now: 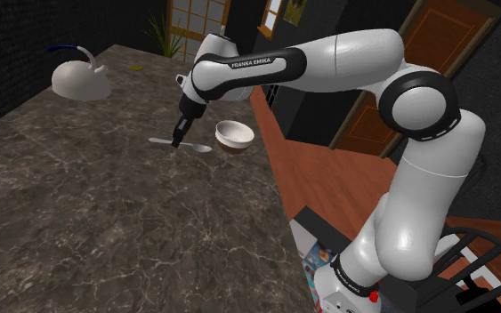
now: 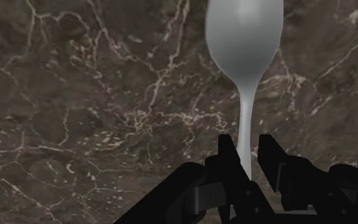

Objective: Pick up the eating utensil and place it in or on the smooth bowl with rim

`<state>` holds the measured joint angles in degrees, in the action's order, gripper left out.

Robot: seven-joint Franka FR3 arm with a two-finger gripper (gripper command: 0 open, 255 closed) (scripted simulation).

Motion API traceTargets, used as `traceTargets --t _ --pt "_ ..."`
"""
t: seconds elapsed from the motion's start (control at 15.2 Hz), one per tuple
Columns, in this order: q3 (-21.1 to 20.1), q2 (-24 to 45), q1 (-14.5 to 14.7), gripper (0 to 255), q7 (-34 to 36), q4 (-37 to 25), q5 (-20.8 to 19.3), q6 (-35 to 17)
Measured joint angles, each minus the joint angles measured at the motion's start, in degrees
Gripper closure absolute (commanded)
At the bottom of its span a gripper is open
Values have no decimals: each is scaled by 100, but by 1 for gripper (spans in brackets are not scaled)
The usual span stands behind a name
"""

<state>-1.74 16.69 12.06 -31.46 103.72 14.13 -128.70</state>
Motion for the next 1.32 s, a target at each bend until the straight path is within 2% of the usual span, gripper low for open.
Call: traceTargets --t 1.06,1.32 --pt "35 -330 -5 255 257 -761 -141 1068" --pt "164 -609 -235 255 -113 -478 -58 1150"
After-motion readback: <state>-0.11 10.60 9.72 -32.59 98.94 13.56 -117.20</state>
